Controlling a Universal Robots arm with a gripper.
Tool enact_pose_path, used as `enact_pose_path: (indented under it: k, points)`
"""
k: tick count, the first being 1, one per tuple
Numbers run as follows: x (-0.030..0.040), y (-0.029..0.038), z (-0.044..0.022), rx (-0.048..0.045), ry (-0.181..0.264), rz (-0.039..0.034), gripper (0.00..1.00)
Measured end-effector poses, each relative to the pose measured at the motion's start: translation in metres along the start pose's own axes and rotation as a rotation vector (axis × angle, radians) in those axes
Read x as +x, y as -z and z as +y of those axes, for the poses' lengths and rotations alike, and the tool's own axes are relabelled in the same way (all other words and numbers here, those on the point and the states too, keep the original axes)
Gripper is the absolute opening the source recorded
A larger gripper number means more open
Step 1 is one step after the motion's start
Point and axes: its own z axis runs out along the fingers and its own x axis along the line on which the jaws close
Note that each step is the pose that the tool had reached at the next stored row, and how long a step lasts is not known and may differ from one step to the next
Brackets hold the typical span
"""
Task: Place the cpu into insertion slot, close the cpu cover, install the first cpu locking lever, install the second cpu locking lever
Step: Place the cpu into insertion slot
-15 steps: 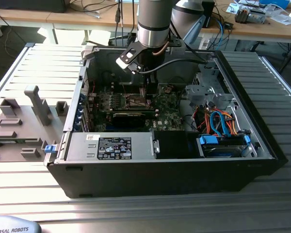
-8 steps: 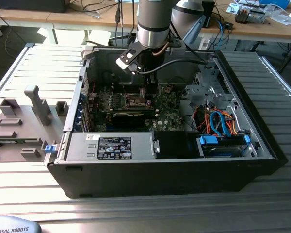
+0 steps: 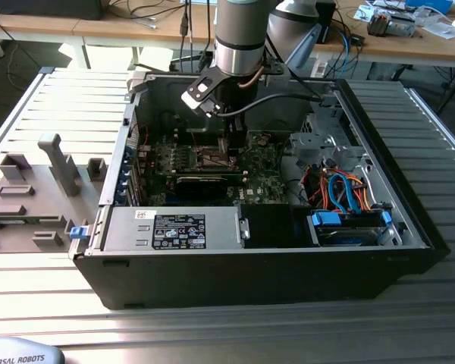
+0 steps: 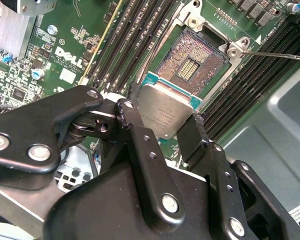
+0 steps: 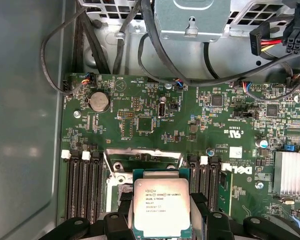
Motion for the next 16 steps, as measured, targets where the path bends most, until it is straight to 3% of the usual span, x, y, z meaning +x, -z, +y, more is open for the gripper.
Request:
enact_pose_path:
  k: [16]
  points:
    - [0.0000, -0.0028, 0.0000, 0.0000, 0.000, 0.0000, 0.54]
